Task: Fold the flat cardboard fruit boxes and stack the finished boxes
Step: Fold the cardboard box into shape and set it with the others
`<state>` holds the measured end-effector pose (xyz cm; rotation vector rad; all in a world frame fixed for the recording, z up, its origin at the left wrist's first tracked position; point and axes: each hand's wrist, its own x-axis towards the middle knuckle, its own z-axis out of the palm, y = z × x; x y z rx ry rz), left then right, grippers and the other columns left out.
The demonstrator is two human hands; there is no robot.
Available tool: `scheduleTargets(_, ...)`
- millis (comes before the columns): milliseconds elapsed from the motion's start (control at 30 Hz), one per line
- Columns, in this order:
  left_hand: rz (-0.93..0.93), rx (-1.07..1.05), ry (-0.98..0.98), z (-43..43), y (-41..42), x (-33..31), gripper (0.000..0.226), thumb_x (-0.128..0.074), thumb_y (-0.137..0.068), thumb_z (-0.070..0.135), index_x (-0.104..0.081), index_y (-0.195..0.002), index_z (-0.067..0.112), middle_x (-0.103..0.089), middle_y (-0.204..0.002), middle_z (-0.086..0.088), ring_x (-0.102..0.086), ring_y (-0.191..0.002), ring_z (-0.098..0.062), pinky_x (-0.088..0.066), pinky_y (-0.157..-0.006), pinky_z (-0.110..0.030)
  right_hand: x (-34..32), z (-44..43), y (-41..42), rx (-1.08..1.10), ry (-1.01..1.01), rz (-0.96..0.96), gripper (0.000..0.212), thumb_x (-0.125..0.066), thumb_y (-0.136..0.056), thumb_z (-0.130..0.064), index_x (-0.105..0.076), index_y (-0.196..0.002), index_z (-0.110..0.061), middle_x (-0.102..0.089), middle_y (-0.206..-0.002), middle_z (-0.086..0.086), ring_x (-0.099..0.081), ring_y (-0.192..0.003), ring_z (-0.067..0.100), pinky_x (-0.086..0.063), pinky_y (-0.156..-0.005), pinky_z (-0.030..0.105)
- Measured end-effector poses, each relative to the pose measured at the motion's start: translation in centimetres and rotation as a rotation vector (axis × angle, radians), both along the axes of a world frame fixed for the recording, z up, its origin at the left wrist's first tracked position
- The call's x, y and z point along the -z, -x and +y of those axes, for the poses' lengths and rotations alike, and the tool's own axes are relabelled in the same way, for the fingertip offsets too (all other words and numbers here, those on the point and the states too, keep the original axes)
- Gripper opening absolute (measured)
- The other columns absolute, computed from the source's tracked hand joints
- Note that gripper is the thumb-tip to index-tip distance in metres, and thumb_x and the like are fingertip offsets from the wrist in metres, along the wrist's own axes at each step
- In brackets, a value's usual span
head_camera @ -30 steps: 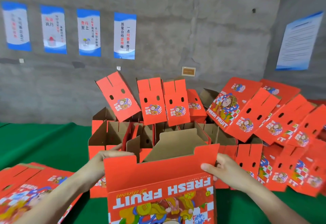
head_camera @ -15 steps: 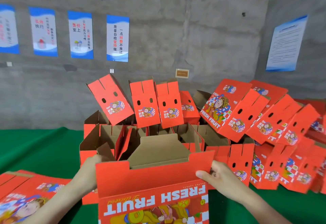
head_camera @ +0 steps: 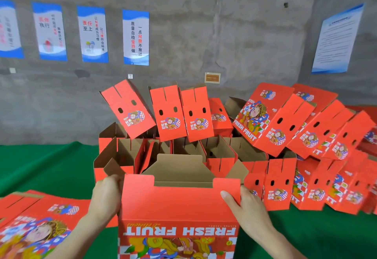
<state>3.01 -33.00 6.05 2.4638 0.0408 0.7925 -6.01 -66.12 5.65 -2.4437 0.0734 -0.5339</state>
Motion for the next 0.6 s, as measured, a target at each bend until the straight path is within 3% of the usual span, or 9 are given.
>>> scheduleTargets(67,0.008,-0.013,0.041,-0.2,0.1,-0.1,0.026,-0.057,-0.082,-0.008,-0.057,-0.056,0.0,-0.064,-0.069,-0.031,-0.059,-0.068,-0.05,-0.031,-0.058,-0.033,0.1,0.2,-0.5,0.025,0.013,-0.004,0.037,-0.045,-0.088,-0.062,-0.051,-0.089,-0.025,-0.062,-0.076,-0.007,-0.061,-0.067,0.005,-0.051,-0.062,0.022)
scheduleTargets(133,-0.018,-0.04,0.079,-0.2,0.2,0.0,0.029,-0.057,-0.08,-0.008,-0.055,-0.054,0.002,-0.064,-0.066,-0.029,-0.058,-0.063,-0.047,-0.029,-0.056,-0.032,0.2,0.3,-0.7,0.044,0.032,-0.022,0.036,-0.048,-0.088,-0.061,-0.052,-0.085,-0.025,-0.061,-0.074,-0.008,-0.059,-0.065,0.004,-0.045,-0.056,0.018)
scheduleTargets(267,-0.024,0.015,0.146,-0.4,1.0,-0.4,0.021,-0.054,-0.084,-0.003,-0.075,-0.082,0.002,-0.072,-0.085,-0.018,-0.063,-0.075,-0.037,-0.037,-0.063,-0.029,0.3,0.2,-1.1,0.06,0.018,-0.031,0.034,-0.055,-0.088,-0.056,-0.051,-0.076,-0.024,-0.055,-0.066,-0.008,-0.053,-0.056,0.004,-0.035,-0.047,0.016)
scheduleTargets(367,0.044,0.099,0.178,-0.6,1.5,-0.9,0.019,-0.055,-0.091,0.014,-0.073,-0.098,0.012,-0.071,-0.1,-0.008,-0.055,-0.081,-0.02,-0.035,-0.07,-0.027,0.1,0.3,-1.4,0.084,-0.009,-0.026,0.035,-0.06,-0.087,-0.052,-0.045,-0.071,-0.024,-0.047,-0.062,-0.01,-0.046,-0.05,0.002,-0.035,-0.045,0.016)
scheduleTargets(467,0.125,0.133,0.154,-0.7,1.7,-1.1,0.028,-0.067,-0.085,0.022,-0.066,-0.111,0.011,-0.065,-0.108,-0.009,-0.059,-0.098,-0.026,-0.037,-0.075,-0.027,0.1,0.5,-1.7,0.125,0.005,-0.024,0.043,-0.065,-0.084,-0.051,-0.036,-0.065,-0.024,-0.039,-0.06,-0.011,-0.039,-0.049,0.002,-0.029,-0.043,0.019)
scheduleTargets(533,0.141,0.168,0.123,-0.7,1.7,-1.1,0.038,-0.074,-0.078,0.015,-0.062,-0.113,0.003,-0.059,-0.107,-0.011,-0.055,-0.106,-0.032,-0.037,-0.079,-0.028,0.4,0.6,-1.9,0.109,0.003,-0.026,0.037,-0.068,-0.082,-0.049,-0.041,-0.076,-0.025,-0.045,-0.07,-0.011,-0.045,-0.06,0.002,-0.032,-0.051,0.016)
scheduleTargets(600,0.132,0.173,0.023,-0.9,1.6,-1.0,0.045,-0.078,-0.07,0.008,-0.061,-0.11,-0.004,-0.056,-0.111,-0.018,-0.05,-0.108,-0.035,-0.037,-0.084,-0.032,0.6,0.8,-1.8,0.061,-0.036,0.001,0.04,-0.07,-0.081,-0.046,-0.047,-0.106,-0.026,-0.058,-0.094,-0.007,-0.058,-0.089,0.009,-0.041,-0.069,0.019)
